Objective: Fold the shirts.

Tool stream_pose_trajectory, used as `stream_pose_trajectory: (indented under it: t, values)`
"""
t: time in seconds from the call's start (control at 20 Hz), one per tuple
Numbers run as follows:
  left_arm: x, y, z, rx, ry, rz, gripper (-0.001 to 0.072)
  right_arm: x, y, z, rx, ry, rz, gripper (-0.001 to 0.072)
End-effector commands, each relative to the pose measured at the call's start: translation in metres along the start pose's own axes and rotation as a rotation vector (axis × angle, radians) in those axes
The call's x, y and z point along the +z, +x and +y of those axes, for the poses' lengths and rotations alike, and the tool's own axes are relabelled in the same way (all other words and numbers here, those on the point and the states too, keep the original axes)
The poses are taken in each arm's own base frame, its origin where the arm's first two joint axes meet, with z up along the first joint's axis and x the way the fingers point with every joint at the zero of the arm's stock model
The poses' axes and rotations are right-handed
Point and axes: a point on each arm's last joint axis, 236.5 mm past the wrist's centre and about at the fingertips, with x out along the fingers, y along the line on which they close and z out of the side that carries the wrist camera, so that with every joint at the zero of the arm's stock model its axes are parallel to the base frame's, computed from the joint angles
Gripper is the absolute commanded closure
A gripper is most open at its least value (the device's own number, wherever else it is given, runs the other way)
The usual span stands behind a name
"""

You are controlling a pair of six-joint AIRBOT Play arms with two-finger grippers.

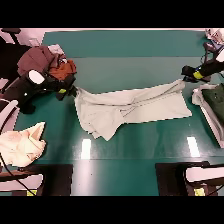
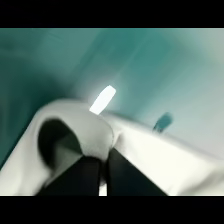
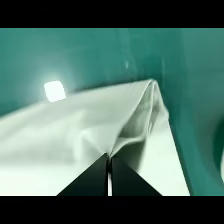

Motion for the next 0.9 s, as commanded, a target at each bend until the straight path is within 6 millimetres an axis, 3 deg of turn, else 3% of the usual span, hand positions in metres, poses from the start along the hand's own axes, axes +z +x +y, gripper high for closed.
stream_pose_trajectory:
  t: [0.0, 0.1, 0.25, 0.4, 0.5, 0.6, 0.75, 0.85]
  values:
    - [0.063, 0.007, -0.035, -0.201, -0.119, -0.241, 0.0678, 0.041, 0.042, -0.005, 0.073, 0.063, -0.080, 0.0685]
    - [0.085, 0.000, -0.050, -0.256, -0.117, -0.326, 0.0678, 0.073, 0.039, 0.015, 0.149, 0.027, -0.151, 0.0684]
    - [0.097, 0.003, -0.067, -0.283, -0.109, -0.338, 0.0678, 0.117, 0.018, 0.054, 0.283, -0.011, -0.253, 0.0685]
    - [0.102, -0.014, -0.102, -0.332, -0.036, -0.346, 0.0678, 0.142, -0.014, 0.076, 0.320, -0.065, -0.320, 0.0689]
    - [0.097, -0.035, -0.135, -0.365, 0.068, -0.327, 0.0678, 0.143, -0.044, 0.092, 0.336, -0.133, -0.342, 0.0690]
    - [0.084, -0.071, -0.174, -0.406, 0.226, -0.307, 0.0678, 0.138, -0.082, 0.094, 0.348, -0.147, -0.377, 0.0690]
    - [0.053, -0.138, -0.209, -0.438, 0.437, -0.293, 0.0679, 0.097, -0.138, 0.095, 0.344, -0.241, -0.346, 0.0690]
    - [0.021, -0.197, -0.218, -0.468, 0.516, -0.289, 0.0679, 0.073, -0.197, 0.102, 0.354, -0.323, -0.422, 0.0690]
